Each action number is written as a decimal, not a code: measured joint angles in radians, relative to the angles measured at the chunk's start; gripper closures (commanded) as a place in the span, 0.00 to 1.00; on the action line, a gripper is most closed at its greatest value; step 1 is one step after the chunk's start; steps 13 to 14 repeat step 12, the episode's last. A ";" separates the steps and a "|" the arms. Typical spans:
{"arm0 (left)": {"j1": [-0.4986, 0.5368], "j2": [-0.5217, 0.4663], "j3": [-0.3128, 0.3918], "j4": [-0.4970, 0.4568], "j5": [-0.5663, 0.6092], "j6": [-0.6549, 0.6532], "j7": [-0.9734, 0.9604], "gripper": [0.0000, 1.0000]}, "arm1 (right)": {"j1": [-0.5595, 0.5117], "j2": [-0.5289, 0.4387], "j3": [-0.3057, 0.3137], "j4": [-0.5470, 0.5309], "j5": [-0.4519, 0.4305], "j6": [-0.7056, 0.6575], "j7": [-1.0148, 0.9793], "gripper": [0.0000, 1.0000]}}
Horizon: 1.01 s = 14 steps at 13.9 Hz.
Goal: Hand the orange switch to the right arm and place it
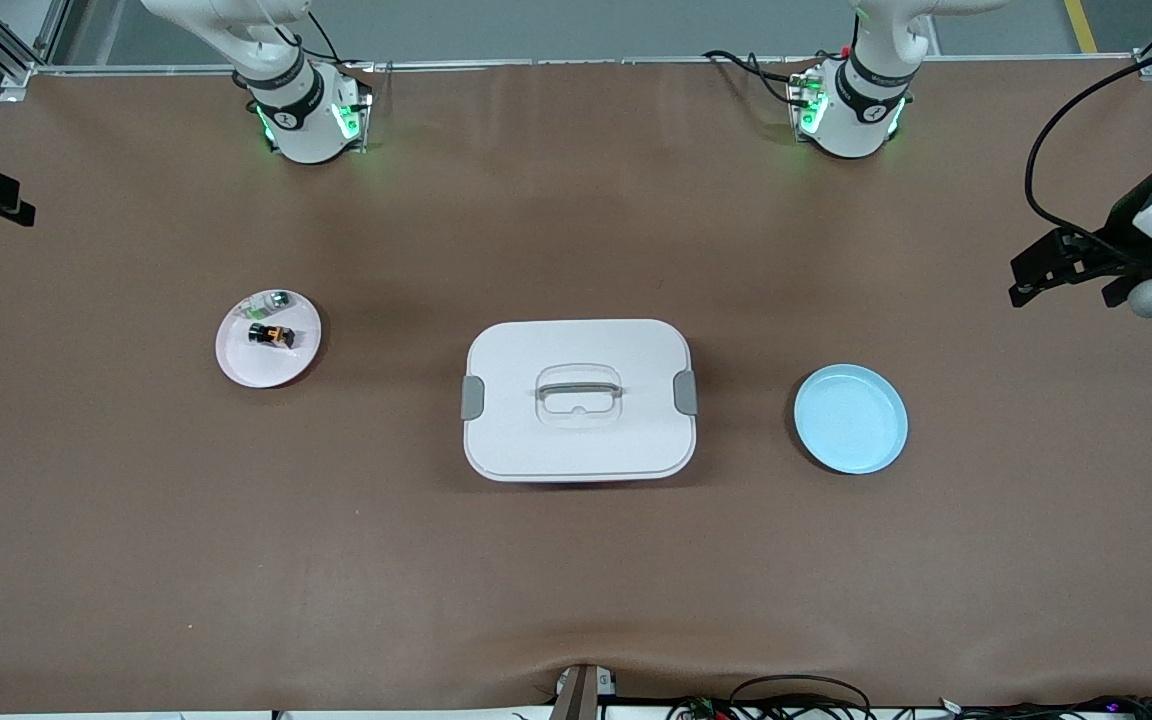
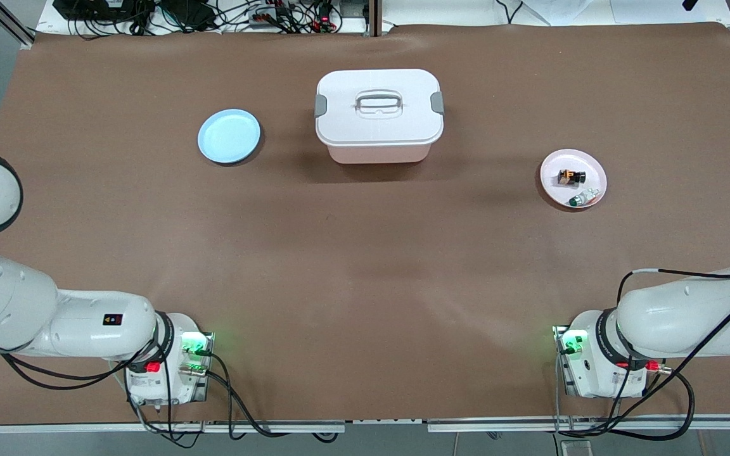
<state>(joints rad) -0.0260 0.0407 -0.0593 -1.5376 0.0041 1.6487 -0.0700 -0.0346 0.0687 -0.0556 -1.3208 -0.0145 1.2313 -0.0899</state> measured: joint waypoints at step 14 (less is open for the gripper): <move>0.001 0.001 0.000 0.000 0.000 0.000 0.000 0.00 | 0.012 -0.004 0.012 -0.001 0.004 0.060 0.000 0.00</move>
